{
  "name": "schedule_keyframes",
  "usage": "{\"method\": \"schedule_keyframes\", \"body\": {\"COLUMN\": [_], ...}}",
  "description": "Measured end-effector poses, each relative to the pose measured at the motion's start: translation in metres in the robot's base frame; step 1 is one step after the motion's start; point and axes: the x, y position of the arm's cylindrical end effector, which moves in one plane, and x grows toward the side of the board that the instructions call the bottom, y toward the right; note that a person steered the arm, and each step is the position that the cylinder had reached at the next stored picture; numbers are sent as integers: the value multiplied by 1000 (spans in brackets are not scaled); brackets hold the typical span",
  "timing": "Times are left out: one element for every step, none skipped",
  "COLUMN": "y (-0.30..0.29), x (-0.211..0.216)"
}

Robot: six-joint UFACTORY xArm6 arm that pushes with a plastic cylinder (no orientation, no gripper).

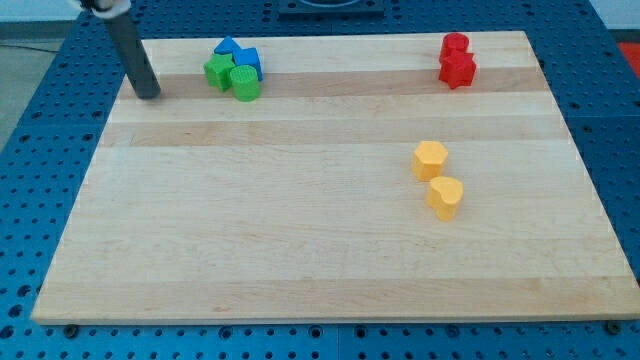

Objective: Separate blue blocks from green blocks

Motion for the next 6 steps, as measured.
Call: {"method": "schedule_keyframes", "body": {"y": [-3, 32, 81, 128, 159, 189], "x": [-61, -78, -68, -52, -33, -3]}}
